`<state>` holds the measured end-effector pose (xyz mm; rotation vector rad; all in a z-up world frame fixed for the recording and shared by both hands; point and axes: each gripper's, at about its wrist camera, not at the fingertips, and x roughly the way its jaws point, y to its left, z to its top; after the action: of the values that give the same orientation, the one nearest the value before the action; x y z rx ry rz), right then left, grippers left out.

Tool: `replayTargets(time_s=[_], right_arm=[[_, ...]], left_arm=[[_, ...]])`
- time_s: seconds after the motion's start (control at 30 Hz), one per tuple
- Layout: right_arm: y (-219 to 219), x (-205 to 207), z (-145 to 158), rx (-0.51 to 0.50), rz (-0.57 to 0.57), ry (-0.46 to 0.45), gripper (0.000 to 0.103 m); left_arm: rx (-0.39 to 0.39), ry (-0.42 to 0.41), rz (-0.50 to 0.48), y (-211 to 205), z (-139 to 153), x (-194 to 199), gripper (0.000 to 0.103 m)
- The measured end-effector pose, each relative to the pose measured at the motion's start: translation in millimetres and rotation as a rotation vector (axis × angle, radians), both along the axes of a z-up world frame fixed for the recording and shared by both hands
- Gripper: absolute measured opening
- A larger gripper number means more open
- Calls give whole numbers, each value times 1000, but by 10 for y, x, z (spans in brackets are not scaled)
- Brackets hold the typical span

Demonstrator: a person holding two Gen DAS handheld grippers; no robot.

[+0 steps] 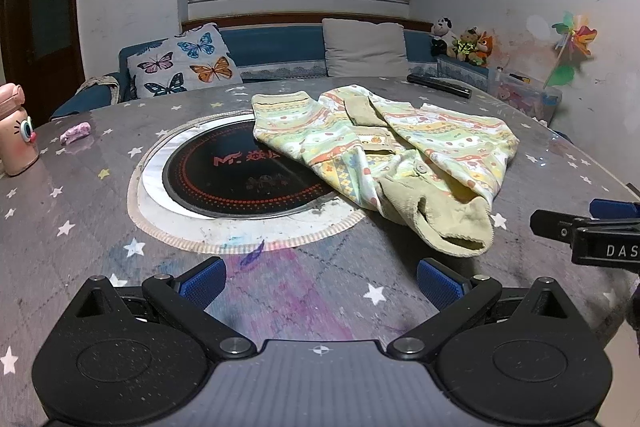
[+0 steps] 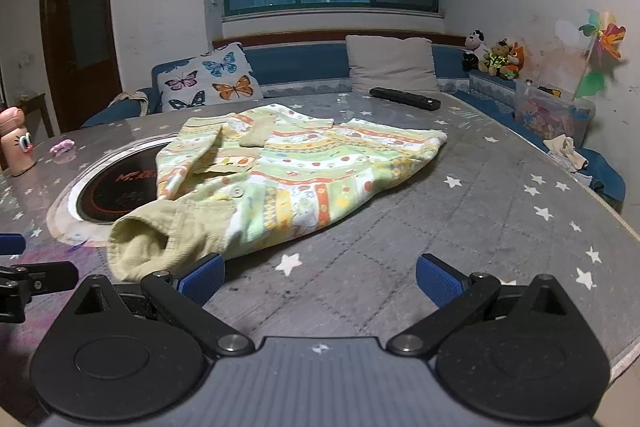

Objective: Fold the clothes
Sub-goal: 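Move both grippers toward the striped shirt lying on the table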

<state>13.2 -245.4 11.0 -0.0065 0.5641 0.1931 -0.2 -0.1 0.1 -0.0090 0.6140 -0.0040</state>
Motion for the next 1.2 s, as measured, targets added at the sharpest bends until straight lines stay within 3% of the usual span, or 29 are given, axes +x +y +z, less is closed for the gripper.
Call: replayTargets(time_s=[1.2], right_arm=[[150,-228,-40,8,67,36,103]], left_arm=[[25,3,-38,-209,12,-157,103]])
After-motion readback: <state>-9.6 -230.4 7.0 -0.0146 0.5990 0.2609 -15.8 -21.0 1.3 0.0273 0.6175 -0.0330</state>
